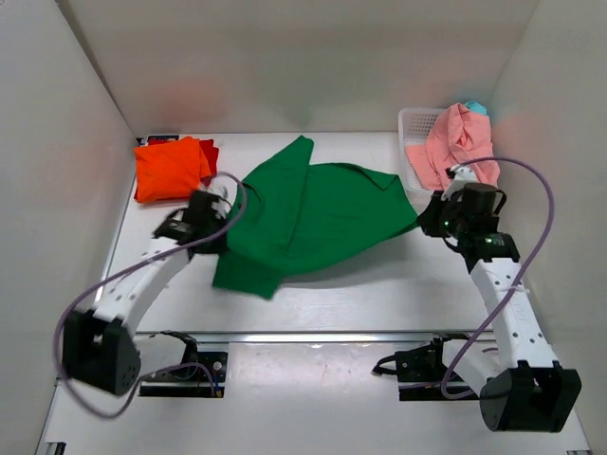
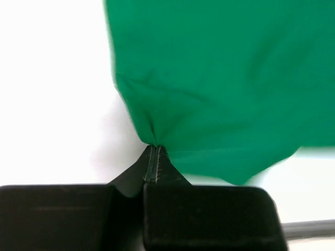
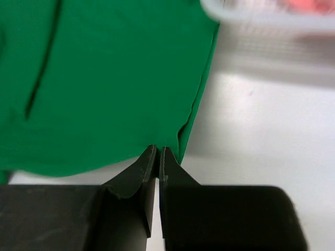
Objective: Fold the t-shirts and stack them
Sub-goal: Flatten out the tshirt
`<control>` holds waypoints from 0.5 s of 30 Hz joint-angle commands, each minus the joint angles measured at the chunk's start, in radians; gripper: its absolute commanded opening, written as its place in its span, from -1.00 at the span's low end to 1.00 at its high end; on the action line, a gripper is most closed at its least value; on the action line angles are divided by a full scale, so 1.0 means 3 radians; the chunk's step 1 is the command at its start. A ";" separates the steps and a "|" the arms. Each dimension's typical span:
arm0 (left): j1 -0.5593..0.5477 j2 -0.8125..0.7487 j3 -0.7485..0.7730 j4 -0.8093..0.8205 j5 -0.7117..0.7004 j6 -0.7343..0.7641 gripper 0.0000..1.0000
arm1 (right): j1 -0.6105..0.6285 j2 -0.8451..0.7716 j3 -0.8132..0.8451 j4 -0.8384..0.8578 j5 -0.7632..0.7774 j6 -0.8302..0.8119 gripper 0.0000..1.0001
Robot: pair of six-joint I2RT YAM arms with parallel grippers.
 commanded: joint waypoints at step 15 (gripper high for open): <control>0.0604 -0.0320 0.2883 -0.0677 -0.0006 0.0437 -1.00 | -0.0189 0.0242 0.1823 -0.0139 -0.0318 0.0103 -1.00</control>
